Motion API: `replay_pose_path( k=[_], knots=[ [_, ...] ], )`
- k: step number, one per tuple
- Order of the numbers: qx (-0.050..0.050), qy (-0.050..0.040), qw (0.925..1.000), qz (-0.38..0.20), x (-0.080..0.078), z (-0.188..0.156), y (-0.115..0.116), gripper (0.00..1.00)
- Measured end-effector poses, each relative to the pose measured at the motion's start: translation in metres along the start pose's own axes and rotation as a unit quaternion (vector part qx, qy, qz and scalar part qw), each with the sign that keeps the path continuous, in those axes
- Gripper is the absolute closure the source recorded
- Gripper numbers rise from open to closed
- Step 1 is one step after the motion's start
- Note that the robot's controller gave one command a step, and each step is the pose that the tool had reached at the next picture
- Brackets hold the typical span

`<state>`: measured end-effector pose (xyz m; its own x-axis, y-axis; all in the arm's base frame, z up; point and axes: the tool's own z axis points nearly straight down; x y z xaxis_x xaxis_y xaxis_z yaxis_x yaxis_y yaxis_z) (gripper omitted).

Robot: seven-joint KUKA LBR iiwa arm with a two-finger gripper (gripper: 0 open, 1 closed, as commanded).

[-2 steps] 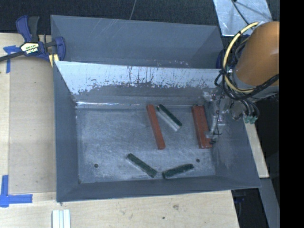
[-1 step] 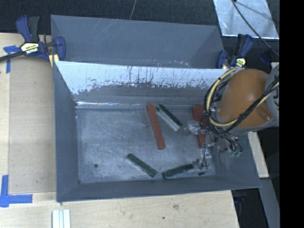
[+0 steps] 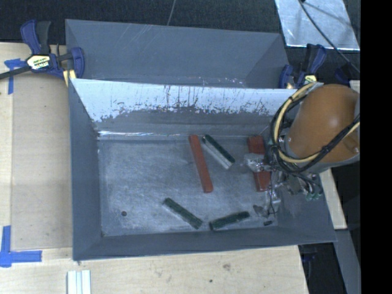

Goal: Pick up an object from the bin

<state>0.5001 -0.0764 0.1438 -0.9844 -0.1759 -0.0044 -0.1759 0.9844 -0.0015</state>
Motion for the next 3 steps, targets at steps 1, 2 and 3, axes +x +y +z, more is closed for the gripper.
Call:
replay_pose_path(
  k=[1, 2, 3],
  knots=[
    [-0.001, 0.0015, 0.9996, 0.029, 0.007, 0.031, 0.016, 0.0],
    [0.001, -0.0037, 0.9999, -0.013, 0.009, 0.074, 0.03, 0.0],
    [0.0, -0.001, 0.9997, 0.025, 0.011, 0.073, 0.033, 1.0]
  ],
)
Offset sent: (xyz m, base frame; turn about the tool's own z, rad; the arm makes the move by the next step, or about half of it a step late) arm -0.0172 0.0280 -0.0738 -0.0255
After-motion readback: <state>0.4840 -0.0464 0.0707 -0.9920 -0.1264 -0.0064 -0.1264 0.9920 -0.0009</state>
